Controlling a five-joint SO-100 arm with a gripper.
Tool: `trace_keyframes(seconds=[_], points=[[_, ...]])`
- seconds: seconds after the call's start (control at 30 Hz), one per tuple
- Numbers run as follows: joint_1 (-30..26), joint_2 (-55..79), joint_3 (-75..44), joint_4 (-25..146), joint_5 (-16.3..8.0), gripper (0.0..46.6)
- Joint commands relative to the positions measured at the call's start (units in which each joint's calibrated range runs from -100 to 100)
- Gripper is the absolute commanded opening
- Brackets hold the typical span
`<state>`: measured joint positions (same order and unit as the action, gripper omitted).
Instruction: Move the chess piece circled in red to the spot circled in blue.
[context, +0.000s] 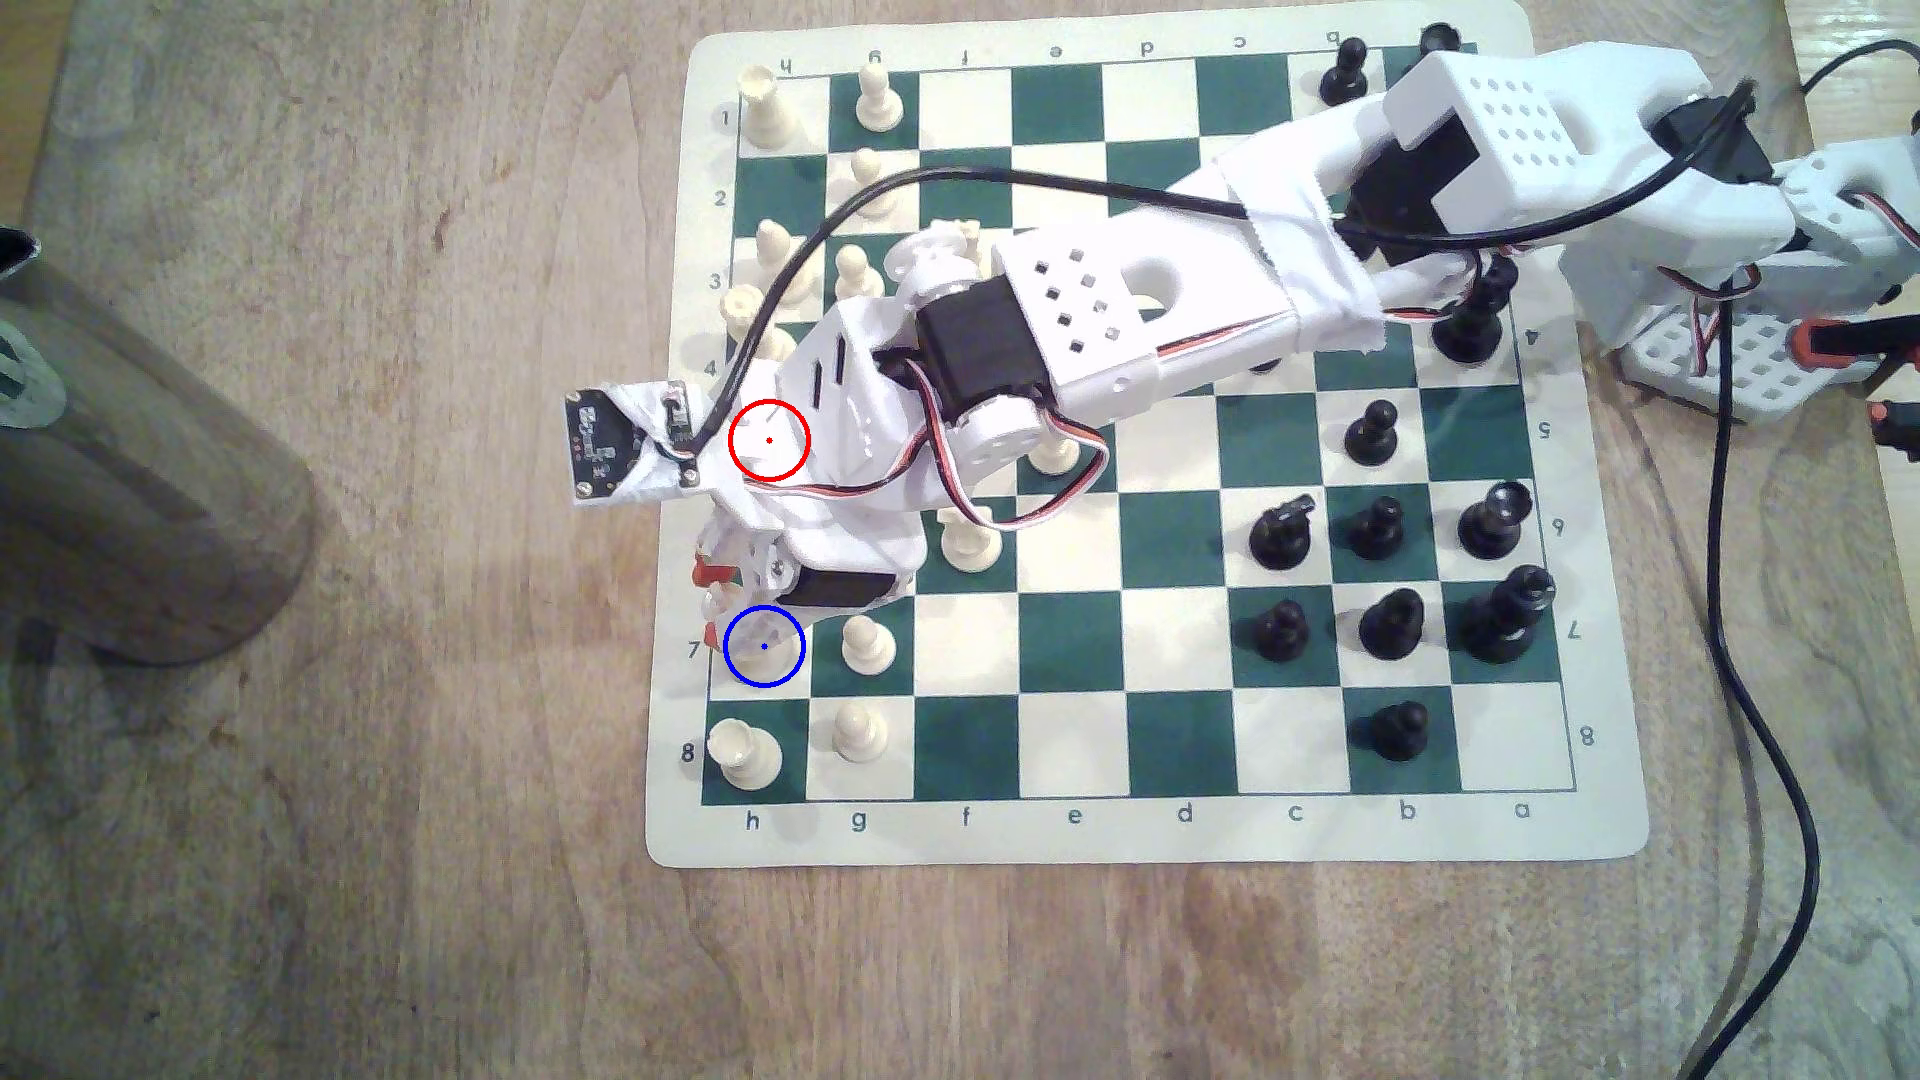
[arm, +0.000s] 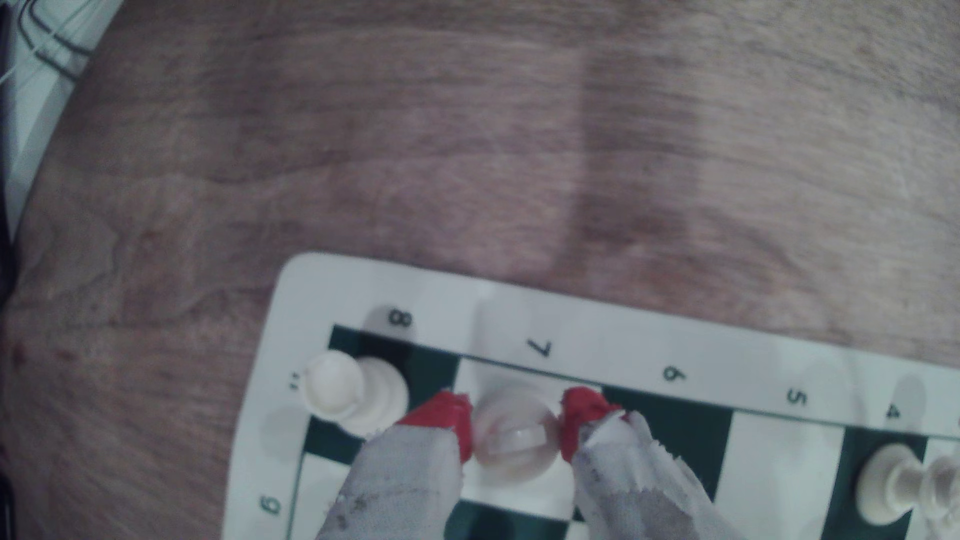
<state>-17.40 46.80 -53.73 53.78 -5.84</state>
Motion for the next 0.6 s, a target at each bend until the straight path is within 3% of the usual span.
trace_keyframes(seconds=[0.0, 0.17, 0.57], points=[[0.3, -2.8, -6.1, 0.9, 0.3, 14.2], [0.1, -3.3, -6.1, 1.7, 0.4, 18.1], [-0.5, -9.0, -5.8, 11.2, 0.5, 20.0]])
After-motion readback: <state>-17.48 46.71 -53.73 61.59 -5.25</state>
